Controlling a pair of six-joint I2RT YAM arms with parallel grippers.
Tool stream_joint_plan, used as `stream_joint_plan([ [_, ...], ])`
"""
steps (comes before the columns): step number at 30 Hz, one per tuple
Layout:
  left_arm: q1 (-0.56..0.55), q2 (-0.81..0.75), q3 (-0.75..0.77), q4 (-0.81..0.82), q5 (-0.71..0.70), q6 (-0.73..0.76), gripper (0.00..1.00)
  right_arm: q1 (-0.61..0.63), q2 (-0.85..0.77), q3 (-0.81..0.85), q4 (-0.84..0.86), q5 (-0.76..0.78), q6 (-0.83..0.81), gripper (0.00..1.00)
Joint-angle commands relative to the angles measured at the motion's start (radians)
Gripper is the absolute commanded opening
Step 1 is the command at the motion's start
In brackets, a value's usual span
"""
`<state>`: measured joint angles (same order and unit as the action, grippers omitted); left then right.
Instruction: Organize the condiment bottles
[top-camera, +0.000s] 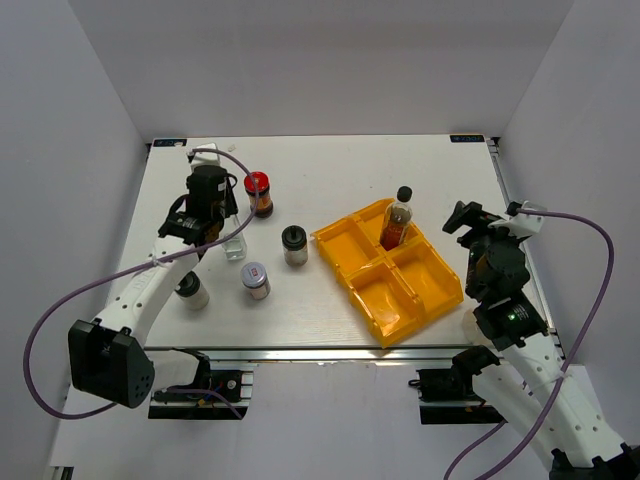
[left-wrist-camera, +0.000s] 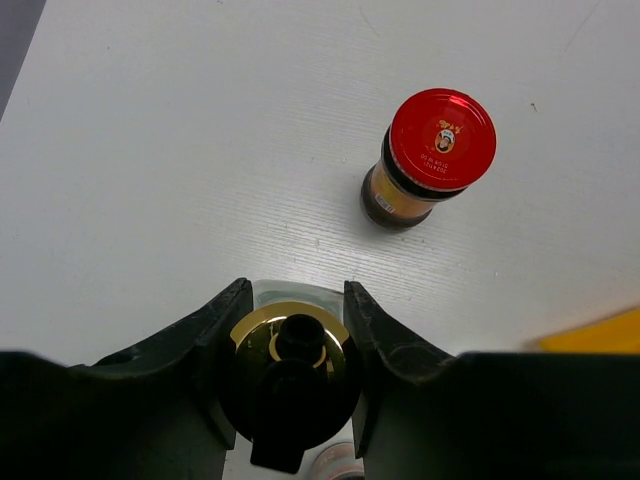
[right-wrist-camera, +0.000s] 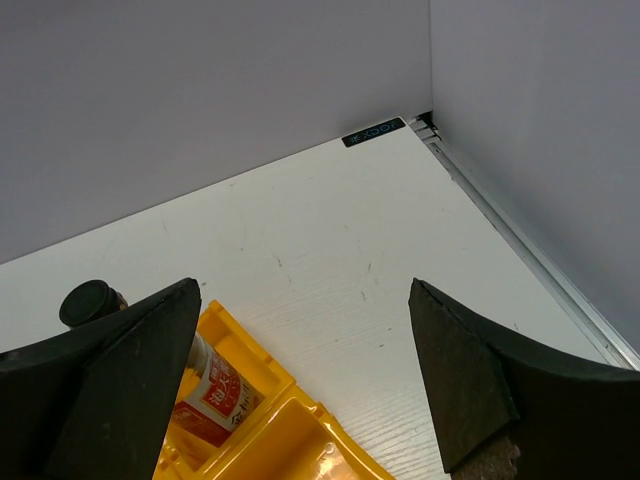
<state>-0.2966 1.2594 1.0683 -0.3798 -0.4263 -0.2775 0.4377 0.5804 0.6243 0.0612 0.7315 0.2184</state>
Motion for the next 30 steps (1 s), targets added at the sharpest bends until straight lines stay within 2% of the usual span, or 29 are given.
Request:
stream_joint_plan([
  [1, -0.025, -0.049, 0.039, 0.002, -0.081, 0.004, 0.0, -0.008, 0.001, 0.0, 0.052, 0.048, -0.017, 0.9],
  [10, -0.036, -0.091, 0.286, -0.015, -0.226, 0.0, 0.0, -0.01, 0.006, -0.002, 0.057, 0.034, -0.027, 0.89],
  [18, -0.067, -0.017, 0.47, 0.1, -0.143, 0.012, 0.0, -0.013, 0.009, 0.003, 0.049, -0.018, -0.028, 0.89],
  [25, -0.174, 0.22, 0.671, 0.205, -0.009, -0.002, 0.0, -0.043, 0.059, 0.034, -0.017, 0.107, 0.039, 0.89],
  [30, -0.284, 0.408, 0.85, 0.24, 0.034, 0.02, 0.0, -0.096, 0.065, 0.075, -0.202, 0.239, 0.194, 0.89],
])
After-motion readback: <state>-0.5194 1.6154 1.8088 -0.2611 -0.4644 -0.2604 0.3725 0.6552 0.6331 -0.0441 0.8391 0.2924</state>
